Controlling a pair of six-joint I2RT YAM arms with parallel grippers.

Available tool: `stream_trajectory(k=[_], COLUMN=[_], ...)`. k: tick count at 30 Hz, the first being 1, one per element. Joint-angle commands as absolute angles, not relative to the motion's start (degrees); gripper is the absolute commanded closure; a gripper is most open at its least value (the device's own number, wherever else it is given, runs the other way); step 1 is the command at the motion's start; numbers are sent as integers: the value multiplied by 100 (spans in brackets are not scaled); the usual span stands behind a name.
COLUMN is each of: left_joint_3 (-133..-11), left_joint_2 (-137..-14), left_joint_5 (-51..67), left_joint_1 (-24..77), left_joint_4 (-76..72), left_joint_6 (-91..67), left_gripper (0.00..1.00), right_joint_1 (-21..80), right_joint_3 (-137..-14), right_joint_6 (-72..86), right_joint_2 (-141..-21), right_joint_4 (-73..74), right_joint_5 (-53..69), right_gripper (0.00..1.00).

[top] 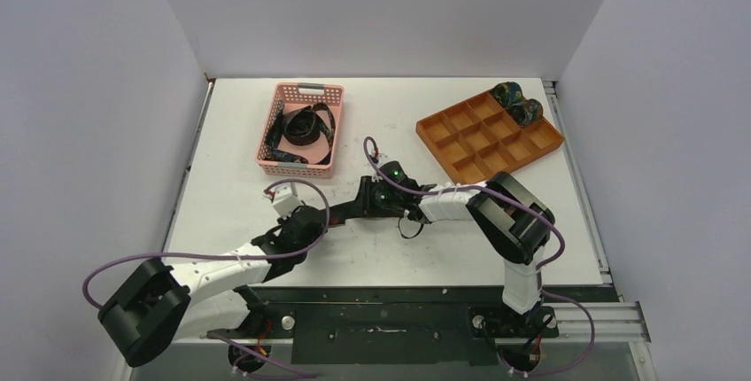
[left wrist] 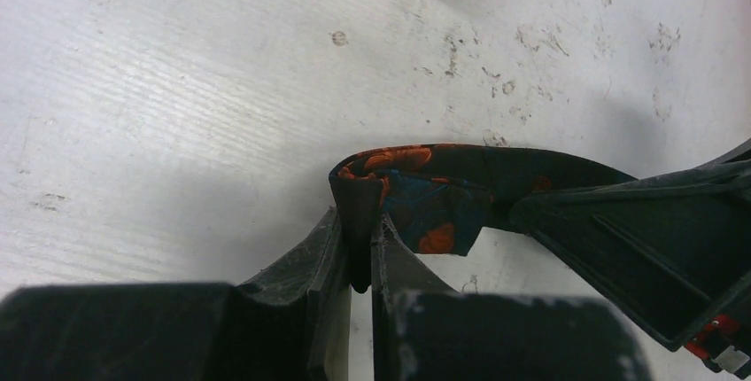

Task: Roll the ties
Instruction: Roll the tie at the center of the board.

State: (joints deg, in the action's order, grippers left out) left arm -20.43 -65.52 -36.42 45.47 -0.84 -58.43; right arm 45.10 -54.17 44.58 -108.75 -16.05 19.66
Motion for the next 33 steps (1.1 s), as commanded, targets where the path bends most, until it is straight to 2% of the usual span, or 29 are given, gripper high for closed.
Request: stream_trajectory(k=[1, 13, 25, 33], left_joint_3=[-1611, -919, -1018, -1018], left_joint_2=[-6069, -5369, -5660, -5264], left_joint_5=[-3210, -2604, -1897, -1180], left_joint_1=[4223, 3552, 2903, 2868], left_joint_4=[-1086, -1787, -1802, -1270], left_joint_6=[-6423, -7030, -6851, -6400], left_gripper=[100, 100, 100, 100], right_joint_1=[4509, 4377, 4658, 4910], right_joint_3=[-5839, -6524, -5870, -4885], right_joint_6=[4085, 3518, 3254, 3160], right_joint_2=[-10528, -11120, -11039, -10274], right_joint_4=[-1445, -888, -758, -812], right_joint_5=[1471, 605, 471, 498], right_gripper=[74, 76, 78, 79])
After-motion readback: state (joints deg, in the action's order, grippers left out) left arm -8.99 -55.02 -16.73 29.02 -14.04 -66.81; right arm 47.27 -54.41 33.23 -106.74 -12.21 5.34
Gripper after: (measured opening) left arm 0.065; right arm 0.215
